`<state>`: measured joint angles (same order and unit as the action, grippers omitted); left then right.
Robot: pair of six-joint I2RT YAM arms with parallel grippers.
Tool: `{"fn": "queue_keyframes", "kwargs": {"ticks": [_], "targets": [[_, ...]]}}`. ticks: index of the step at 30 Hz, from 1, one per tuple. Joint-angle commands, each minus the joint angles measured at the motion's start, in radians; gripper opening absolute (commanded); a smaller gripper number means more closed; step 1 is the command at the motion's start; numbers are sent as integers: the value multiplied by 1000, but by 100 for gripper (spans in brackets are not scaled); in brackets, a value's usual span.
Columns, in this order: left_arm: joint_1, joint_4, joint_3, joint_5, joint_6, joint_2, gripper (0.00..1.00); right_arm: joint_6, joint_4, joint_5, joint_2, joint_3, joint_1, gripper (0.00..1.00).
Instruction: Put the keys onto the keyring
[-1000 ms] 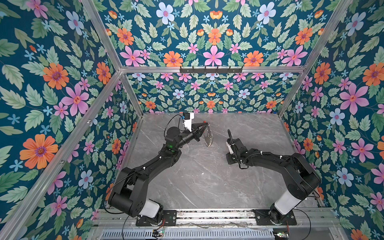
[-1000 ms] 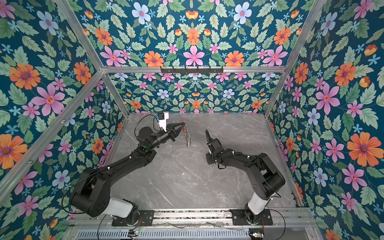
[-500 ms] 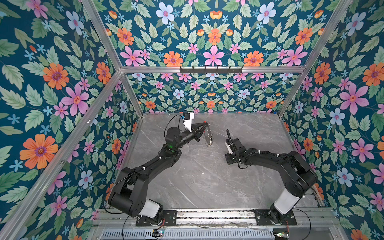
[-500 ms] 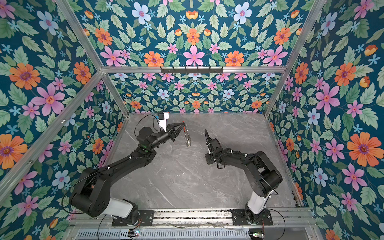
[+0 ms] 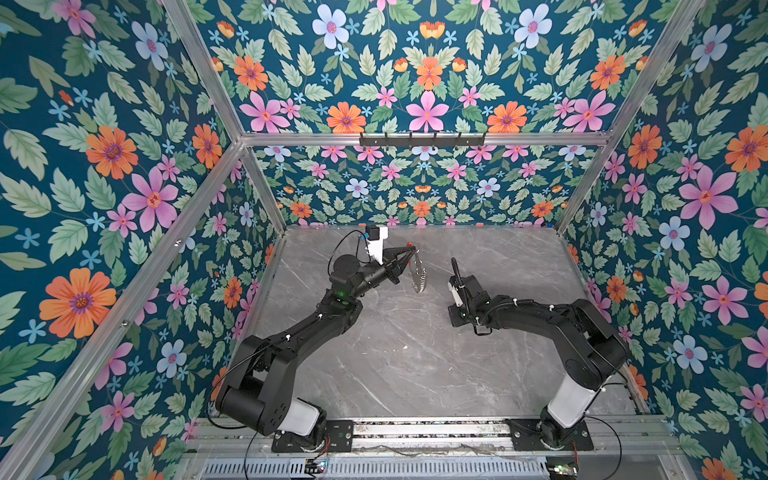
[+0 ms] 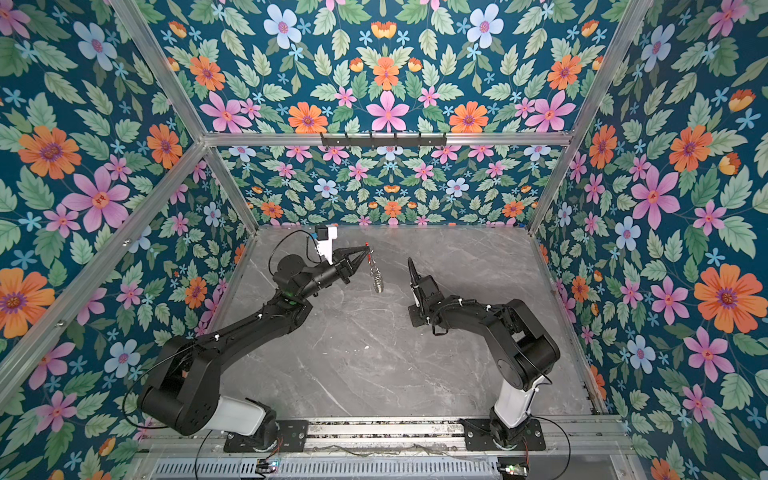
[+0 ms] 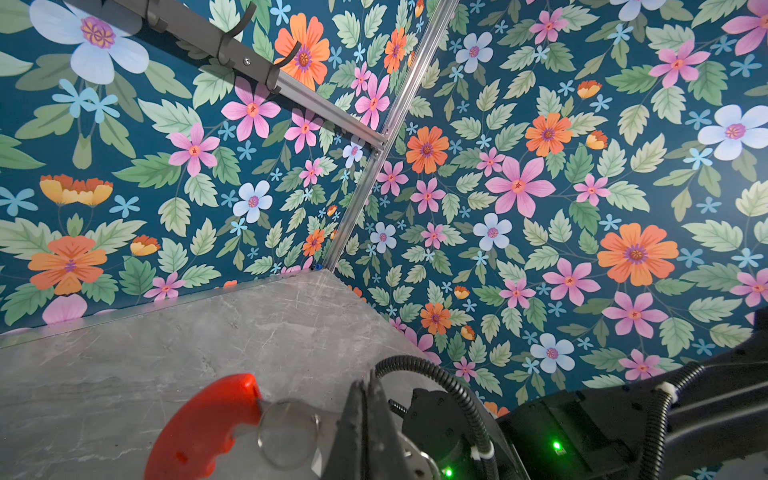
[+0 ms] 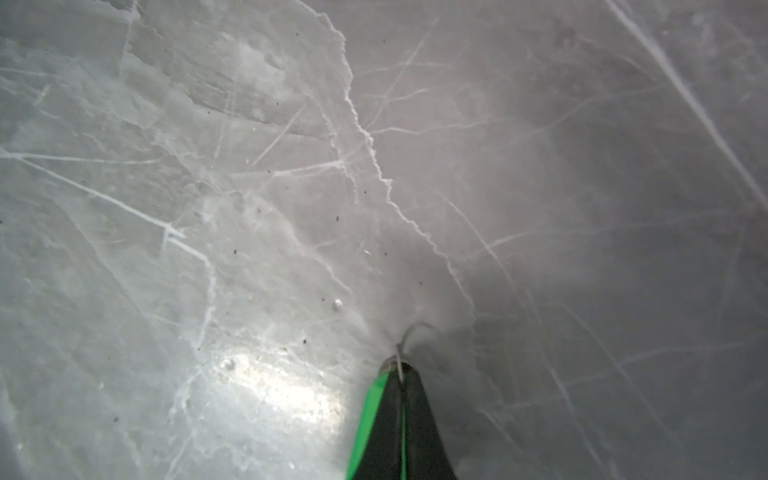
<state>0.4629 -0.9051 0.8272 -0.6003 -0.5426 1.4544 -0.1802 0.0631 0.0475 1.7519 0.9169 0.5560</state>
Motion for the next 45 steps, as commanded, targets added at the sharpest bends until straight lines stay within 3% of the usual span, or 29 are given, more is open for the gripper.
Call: {"fn": "queue_keyframes", "kwargs": {"ticks": [1,10,22,27,45], "targets": [[-1,-49,-3,-1,13,-10,0,6,32,13,5,1,1,0],[-1,-56,1,0,-1,-9,0,7,44,6,-54,-16,1,0],[-1,-55,-9,3,1,-17,0,39,67,-36,-8,0,1,0],[-1,-55,-8,2,5,-13,0,36,73,-31,-18,10,1,12],[-1,-52,-7,0,10,-17,0,34,79,-29,1,28,1,17]]}}
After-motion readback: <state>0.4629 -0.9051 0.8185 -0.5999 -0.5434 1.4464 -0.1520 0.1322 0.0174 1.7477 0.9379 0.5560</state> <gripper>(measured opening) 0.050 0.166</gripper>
